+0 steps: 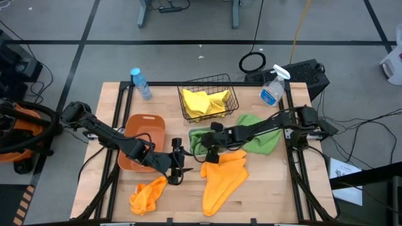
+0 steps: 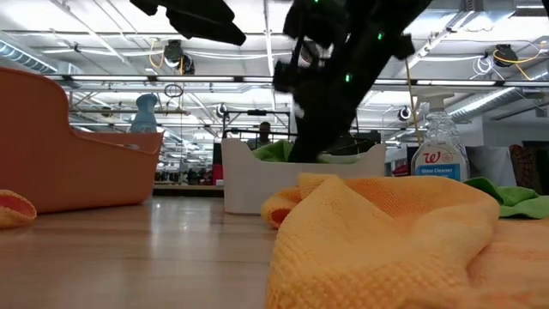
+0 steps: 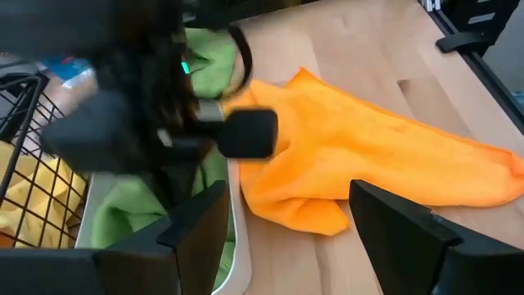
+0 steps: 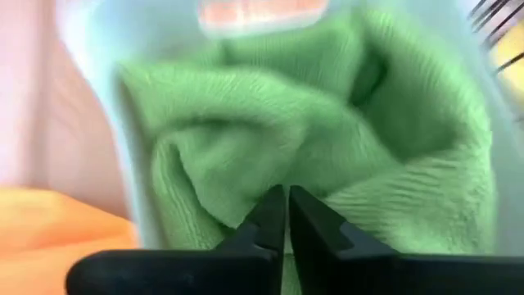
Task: Sort microfiber towel by color & place in baskets
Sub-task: Put the top green towel into the white bin, then put the green towel into the white bin
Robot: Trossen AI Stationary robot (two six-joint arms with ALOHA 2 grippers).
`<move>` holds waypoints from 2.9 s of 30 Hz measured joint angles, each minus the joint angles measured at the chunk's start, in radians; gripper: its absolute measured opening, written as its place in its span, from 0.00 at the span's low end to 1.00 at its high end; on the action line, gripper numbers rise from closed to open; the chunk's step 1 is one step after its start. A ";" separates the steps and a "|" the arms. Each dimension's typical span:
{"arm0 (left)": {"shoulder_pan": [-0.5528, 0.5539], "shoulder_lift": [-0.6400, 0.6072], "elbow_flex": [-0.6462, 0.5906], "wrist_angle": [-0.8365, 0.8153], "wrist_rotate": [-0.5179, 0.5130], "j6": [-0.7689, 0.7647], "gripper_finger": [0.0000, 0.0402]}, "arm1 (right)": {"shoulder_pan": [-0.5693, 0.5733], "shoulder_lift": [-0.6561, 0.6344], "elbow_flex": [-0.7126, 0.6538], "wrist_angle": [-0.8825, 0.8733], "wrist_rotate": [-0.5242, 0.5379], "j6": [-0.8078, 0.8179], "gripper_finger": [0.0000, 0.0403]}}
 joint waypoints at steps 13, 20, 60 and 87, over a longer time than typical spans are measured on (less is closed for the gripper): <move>-0.034 0.000 -0.017 -0.005 -0.022 -0.015 0.64 | 0.075 -0.252 0.000 -0.434 0.116 0.141 0.22; -0.049 0.000 -0.037 -0.004 -0.035 -0.054 0.64 | 0.164 -0.315 -0.161 -0.766 0.233 0.440 0.23; -0.047 0.001 -0.037 0.082 -0.044 -0.046 0.64 | 0.123 -0.627 -0.735 -0.444 0.147 0.622 0.88; -0.012 0.041 -0.037 0.241 -0.049 0.053 0.64 | 0.302 -0.622 -0.465 -0.569 0.305 0.727 0.02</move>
